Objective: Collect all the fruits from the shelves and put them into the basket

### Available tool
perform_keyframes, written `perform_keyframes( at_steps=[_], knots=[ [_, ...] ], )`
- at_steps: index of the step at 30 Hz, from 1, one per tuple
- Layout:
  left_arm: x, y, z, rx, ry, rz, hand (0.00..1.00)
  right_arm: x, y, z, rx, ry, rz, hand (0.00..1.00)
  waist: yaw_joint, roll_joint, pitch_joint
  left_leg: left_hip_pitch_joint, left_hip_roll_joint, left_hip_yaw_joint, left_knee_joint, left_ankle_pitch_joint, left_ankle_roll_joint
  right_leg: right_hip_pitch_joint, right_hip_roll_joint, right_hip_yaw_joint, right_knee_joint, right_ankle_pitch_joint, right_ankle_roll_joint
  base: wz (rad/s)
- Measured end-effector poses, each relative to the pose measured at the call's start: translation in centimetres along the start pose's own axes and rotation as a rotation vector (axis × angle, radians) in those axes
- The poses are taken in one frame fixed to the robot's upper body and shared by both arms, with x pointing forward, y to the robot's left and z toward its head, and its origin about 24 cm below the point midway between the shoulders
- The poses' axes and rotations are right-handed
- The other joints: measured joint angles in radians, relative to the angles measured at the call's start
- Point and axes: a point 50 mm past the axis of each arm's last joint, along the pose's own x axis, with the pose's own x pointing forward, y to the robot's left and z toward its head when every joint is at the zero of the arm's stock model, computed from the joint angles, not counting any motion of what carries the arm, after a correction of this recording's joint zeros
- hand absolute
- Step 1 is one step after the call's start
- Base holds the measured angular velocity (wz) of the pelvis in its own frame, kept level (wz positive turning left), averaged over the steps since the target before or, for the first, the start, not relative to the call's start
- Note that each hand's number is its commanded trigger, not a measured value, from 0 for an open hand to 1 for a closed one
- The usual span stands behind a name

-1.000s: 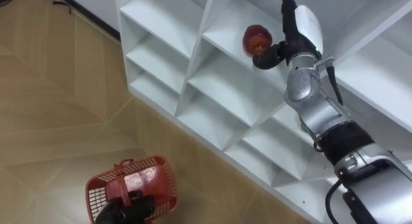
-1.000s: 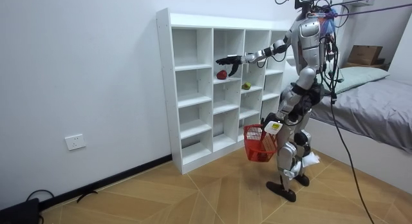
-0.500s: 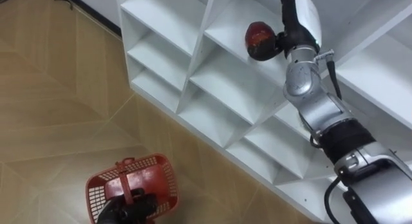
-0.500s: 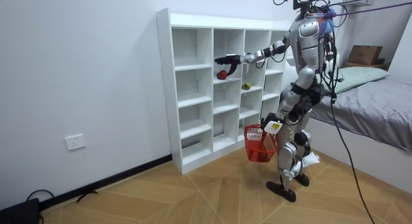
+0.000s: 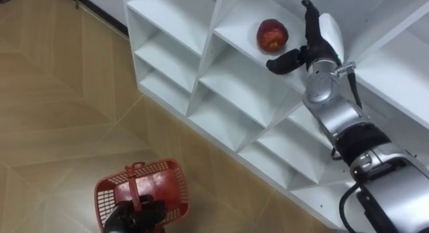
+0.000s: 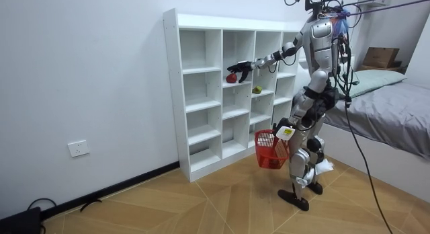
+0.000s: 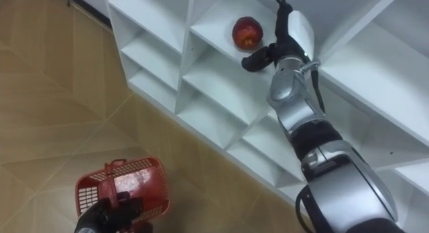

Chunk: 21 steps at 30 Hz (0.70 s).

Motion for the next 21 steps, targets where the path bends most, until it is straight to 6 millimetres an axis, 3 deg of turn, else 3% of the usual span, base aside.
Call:
perform_keyframes(
  at_steps=[21],
  knots=[
    [-0.01,0.09,-0.03,-0.011,-0.008,-0.005,1.00,0.18,-0.32,-0.12,0.049,0.020,-0.019,0.00,0.000,-0.002,0.0012,-0.010,0.000,-0.001,0.003,0.000,0.000,-0.008,0.000,0.000,0.000,0.000,0.000,0.00]
  ],
)
